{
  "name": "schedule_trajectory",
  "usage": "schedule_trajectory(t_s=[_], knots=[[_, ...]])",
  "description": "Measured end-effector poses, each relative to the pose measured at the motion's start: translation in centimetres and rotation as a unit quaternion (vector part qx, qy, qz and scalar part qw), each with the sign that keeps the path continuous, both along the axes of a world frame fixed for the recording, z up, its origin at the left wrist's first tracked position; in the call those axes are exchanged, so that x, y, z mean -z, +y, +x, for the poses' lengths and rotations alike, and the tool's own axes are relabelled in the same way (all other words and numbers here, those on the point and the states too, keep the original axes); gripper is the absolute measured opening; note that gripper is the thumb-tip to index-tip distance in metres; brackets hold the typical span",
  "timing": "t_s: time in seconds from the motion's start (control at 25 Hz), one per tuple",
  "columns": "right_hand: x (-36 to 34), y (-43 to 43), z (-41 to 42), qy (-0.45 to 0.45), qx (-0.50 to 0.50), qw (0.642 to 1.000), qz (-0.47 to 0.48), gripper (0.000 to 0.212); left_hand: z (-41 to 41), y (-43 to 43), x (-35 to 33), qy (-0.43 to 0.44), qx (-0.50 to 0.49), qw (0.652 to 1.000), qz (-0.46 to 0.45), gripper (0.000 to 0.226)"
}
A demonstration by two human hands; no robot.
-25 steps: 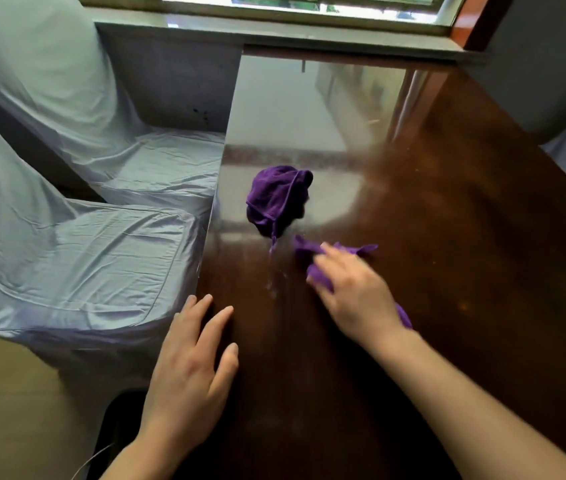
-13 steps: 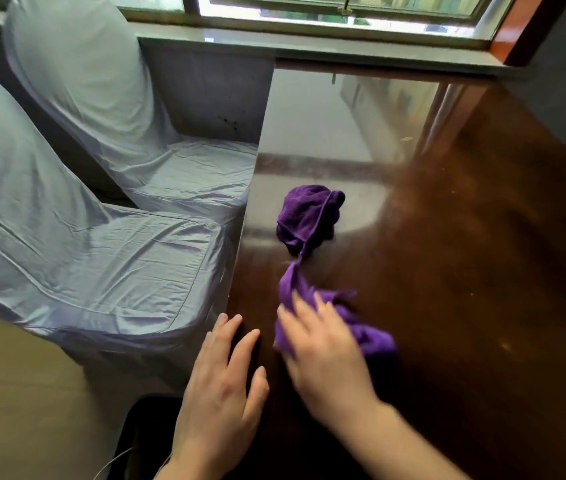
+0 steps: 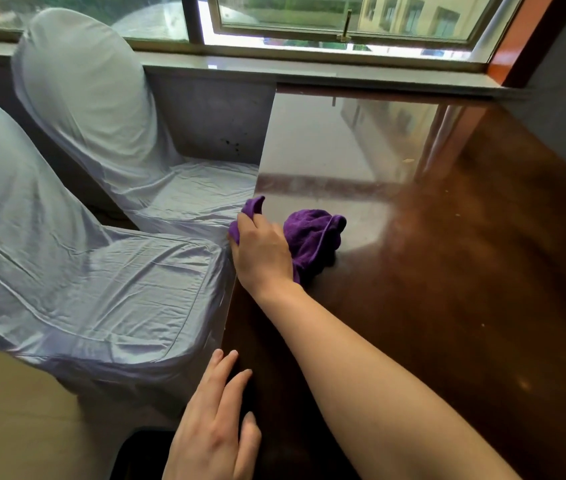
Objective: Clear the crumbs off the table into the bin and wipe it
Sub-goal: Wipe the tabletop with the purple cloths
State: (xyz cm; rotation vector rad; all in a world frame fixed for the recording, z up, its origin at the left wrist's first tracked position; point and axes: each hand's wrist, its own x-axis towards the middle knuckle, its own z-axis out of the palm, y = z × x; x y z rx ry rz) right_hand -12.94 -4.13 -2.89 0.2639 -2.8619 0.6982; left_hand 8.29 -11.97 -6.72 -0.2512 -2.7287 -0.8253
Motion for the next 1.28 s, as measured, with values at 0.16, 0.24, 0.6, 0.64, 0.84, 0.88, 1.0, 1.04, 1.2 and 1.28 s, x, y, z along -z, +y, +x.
schedule_trajectory(t_s=[0.16,0.24,0.6,0.64,0.84,0.88,1.0,1.04,1.2,1.28], knots=[[1.7,0.8,-1.1,-0.001,-0.045,0.992,0.114,0.046,-0.2,0.0,0.0,0.011,-0.003,1.000,0.004,0.046],[2.2,2.1,-0.6,0.013,-0.040,0.985,0.165,0.040,-0.2,0.0,0.2,0.009,-0.004,1.000,-0.010,0.046],[2.3,9.3,0.8,0.057,0.111,0.974,0.188,0.030,-0.5,0.0,0.7,0.016,-0.012,0.999,-0.044,0.043],[2.1,8.5,0.0,0.053,0.125,0.976,0.170,0.029,-0.5,0.0,0.7,0.015,-0.011,0.999,-0.050,0.043],[2.5,4.8,-0.1,0.009,0.098,0.991,0.096,0.029,0.0,0.1,0.6,-0.001,-0.007,0.997,-0.079,0.049],[2.7,5.0,1.2,0.020,0.075,0.992,0.099,0.031,0.0,0.1,0.7,-0.013,-0.007,0.996,-0.086,0.053],[3.3,5.7,6.5,0.083,0.027,0.991,0.100,0.041,0.0,0.3,0.4,-0.048,0.002,0.991,-0.122,0.064],[3.6,5.8,8.0,0.097,0.022,0.990,0.105,0.042,0.0,0.3,0.2,-0.058,0.007,0.989,-0.137,0.065],[4.0,6.1,9.0,0.105,0.013,0.980,0.166,0.035,0.0,0.4,0.0,-0.076,0.007,0.984,-0.159,0.067],[3.1,5.8,6.8,0.074,0.022,0.982,0.173,0.031,-0.1,0.5,0.0,-0.067,0.005,0.986,-0.155,0.067]])
